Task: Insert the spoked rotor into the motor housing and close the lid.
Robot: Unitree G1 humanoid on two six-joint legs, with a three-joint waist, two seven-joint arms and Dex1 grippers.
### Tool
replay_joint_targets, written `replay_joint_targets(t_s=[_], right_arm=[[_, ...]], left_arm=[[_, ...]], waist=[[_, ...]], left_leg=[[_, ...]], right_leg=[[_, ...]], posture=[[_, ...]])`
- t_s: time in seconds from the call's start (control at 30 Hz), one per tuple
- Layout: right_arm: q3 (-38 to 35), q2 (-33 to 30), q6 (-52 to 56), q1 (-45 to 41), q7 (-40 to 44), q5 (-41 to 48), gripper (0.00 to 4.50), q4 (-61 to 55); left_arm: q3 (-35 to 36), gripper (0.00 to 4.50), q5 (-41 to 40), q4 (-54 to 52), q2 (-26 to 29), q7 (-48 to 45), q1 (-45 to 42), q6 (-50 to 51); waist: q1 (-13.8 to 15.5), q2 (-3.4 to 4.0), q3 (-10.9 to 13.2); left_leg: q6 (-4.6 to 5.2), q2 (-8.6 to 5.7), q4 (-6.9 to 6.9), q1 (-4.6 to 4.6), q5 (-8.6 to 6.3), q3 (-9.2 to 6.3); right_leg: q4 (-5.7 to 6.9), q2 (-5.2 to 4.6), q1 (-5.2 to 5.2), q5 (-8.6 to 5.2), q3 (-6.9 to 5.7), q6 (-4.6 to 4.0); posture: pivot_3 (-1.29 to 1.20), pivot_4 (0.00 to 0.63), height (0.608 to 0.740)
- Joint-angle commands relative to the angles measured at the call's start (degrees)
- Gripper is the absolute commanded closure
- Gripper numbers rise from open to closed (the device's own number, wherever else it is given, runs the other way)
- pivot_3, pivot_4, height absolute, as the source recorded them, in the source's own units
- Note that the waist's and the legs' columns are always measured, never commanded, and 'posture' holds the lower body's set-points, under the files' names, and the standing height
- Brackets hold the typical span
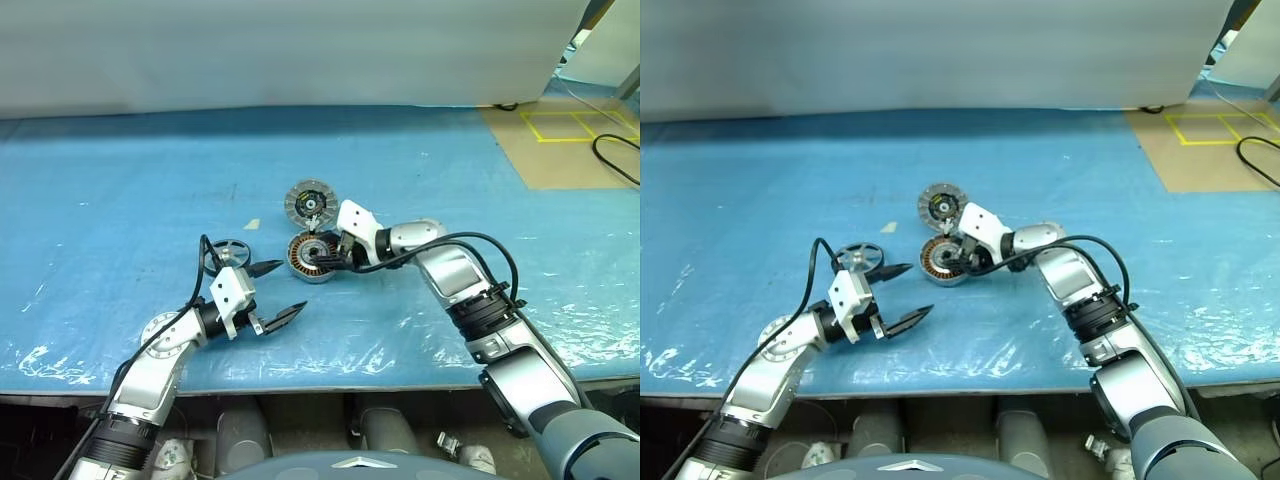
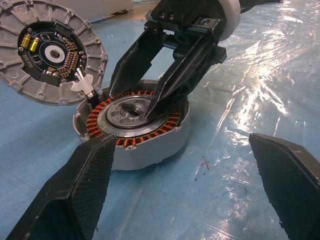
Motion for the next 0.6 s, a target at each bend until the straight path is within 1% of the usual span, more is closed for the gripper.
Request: replay_joint_targets(t_s=[0.03, 0.1, 0.2, 0.4, 0.43, 0.6], right_arm=[[-5.2, 1.2, 2.3, -1.0, 1.2, 6.2, 1.62, -2.6], [-6.3, 1.8, 3.1, -1.3, 0.9, 7.6, 1.62, -2.8], [-5.9, 2.4, 3.2, -1.0, 0.2, 7.6, 2.22, -3.0], [-3.9, 3.1, 1.1, 0.2, -0.9, 5.6, 4.30, -2.1], [-3.8, 3.2, 0.9, 0.2, -1.0, 5.5, 4.49, -1.9], [-3.2, 3.3, 0.5, 0.5, -1.6, 5.1, 4.49, -1.0]], left_arm=[[0.2, 0.00, -0.3, -0.9, 0.2, -0.1, -0.3, -0.6], [0.1, 0.00, -0.3, -0.9, 0.2, -0.1, -0.3, -0.6], [0.1, 0.00, -0.3, -0.8, 0.1, -0.1, -0.5, -0.6], [0.2, 0.00, -0.3, -0.9, 0.1, 0.1, -0.3, -0.6], [0.2, 0.00, -0.2, -0.9, 0.1, 0.2, -0.3, -0.6], [0.3, 0.00, -0.3, -1.0, 0.1, 0.2, -0.2, -0.6]], waist=[[0.0, 0.00, 0.0], [0.0, 0.00, 0.0], [0.0, 0.00, 0.0], [0.0, 0.00, 0.0], [0.0, 0.00, 0.0], [0.0, 0.00, 0.0]], left_leg=[[0.00, 0.00, 0.00, 0.00, 0.00, 0.00], [0.01, 0.00, 0.00, 0.00, 0.00, 0.00], [0.00, 0.00, 0.00, 0.00, 0.00, 0.00], [0.00, 0.00, 0.00, 0.00, 0.00, 0.00], [0.00, 0.00, 0.00, 0.00, 0.00, 0.00], [0.00, 0.00, 0.00, 0.00, 0.00, 0.00]], right_leg=[[0.00, 0.00, 0.00, 0.00, 0.00, 0.00], [0.00, 0.00, 0.01, 0.00, -0.01, 0.00], [0.00, 0.00, 0.01, 0.00, -0.01, 0.00], [0.02, 0.00, 0.01, 0.00, -0.01, 0.00], [0.01, -0.01, 0.01, 0.00, -0.01, 0.00], [0.01, -0.01, 0.01, 0.00, -0.01, 0.00]], posture=[[0.00, 0.150, 0.740], [0.00, 0.150, 0.740], [0.00, 0.150, 0.740], [0.00, 0.150, 0.740], [0.00, 0.150, 0.740], [0.00, 0.150, 0.740]])
